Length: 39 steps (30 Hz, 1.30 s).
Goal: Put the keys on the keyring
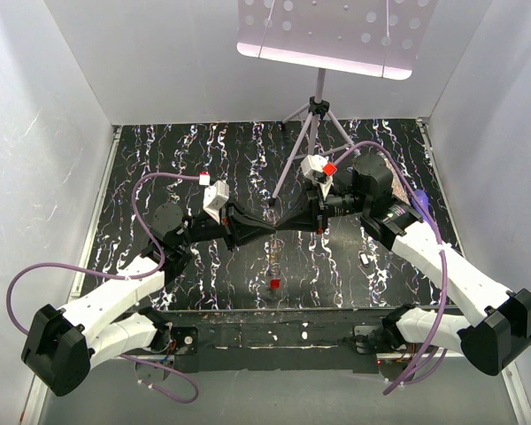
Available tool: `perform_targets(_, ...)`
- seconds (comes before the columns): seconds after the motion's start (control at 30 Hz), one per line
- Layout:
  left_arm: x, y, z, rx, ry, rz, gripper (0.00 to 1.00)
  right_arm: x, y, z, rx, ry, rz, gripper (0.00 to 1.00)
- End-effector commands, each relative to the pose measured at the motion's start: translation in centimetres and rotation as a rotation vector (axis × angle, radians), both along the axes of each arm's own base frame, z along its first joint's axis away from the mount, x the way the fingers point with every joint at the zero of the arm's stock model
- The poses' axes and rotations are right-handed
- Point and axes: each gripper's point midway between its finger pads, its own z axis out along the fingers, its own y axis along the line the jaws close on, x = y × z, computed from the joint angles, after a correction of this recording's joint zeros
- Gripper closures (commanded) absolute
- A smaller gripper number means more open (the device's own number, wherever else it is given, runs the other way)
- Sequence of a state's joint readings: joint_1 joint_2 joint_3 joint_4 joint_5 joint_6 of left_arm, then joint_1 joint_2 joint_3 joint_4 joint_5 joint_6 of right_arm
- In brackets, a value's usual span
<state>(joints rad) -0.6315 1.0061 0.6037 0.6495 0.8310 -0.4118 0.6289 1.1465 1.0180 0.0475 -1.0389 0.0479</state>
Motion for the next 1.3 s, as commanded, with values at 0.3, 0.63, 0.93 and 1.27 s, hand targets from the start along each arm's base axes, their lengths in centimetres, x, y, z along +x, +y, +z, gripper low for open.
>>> perform_targets(0.3,-0.5,0.6,1.7,-0.037,-0.066,0.023,1.00,-1.7,-0.5,3.2,0.075,-0.081,0.057,0.50)
perform_targets(0.63,-1.9,1.1,1.9,-0.059,-0.209,-0.008,1.00,-1.8,-2.2,3.5,0.082,-0.111,0.043,0.38)
perform_targets(0.93,-3.0,1.2,2.9,-0.044,-0.353,-0.068,1.00,-1.2,-3.1,1.8,0.039,-0.111,-0.028,0.31)
perform_targets(1.27,-3.5,1.3,2.9,0.049,-0.422,-0.118,1.00,-1.0,-4.0,-1.6,-0.023,-0.154,-0.053,0.30)
